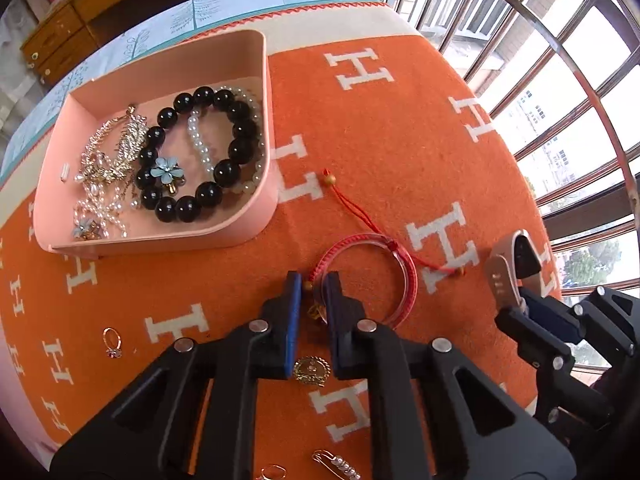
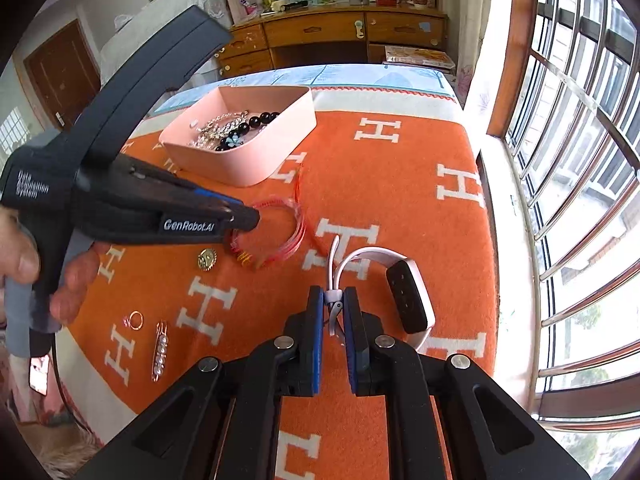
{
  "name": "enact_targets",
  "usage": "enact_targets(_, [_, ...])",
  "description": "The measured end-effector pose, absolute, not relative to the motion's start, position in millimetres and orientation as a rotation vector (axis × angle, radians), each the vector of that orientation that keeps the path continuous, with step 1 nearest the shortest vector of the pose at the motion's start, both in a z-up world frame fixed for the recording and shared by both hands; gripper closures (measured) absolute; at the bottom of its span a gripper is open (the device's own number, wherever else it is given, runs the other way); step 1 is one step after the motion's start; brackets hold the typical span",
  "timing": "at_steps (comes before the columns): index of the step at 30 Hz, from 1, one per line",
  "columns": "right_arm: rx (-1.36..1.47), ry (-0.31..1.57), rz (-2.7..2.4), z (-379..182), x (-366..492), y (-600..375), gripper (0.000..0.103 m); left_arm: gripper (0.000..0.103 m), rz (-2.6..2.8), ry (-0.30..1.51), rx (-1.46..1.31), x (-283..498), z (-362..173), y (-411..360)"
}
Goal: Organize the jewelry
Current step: 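Carry the watch and red bracelet into the pink tray and release both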
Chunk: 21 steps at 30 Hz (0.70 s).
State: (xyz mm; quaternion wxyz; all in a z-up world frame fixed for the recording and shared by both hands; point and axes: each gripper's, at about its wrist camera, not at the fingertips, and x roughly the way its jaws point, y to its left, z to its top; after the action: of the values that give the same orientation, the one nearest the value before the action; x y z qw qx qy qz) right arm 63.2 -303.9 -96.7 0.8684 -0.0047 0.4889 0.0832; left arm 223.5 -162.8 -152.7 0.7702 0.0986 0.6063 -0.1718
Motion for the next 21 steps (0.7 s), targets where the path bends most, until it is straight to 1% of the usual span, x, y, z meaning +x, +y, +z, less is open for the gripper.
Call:
enact_targets(6, [0.004,1.009,0.161,-90.4,68.6,-302.2,0.094,0.094,-0.377,1.270,0.204,219.8,-138.7,-154.4])
enact_targets(11, [0.000,0.974,0.151,-71.2,75.1,-298.3,0.094,0.094,-0.391,1.202,0.220,212.3,-104.8,-145.6])
enact_targets(15, [-0.006,0.922,0.159,-44.0,87.2,-287.7,0.094,0.094,-0.364,1.135,0.206,217.0,-69.9,-127.2])
enact_targets(21, [0.013,0.830,0.201,4.3,114.5,-261.8,0.094,0.094,-0.257,1.052,0.147,250.9,-19.3,-78.1])
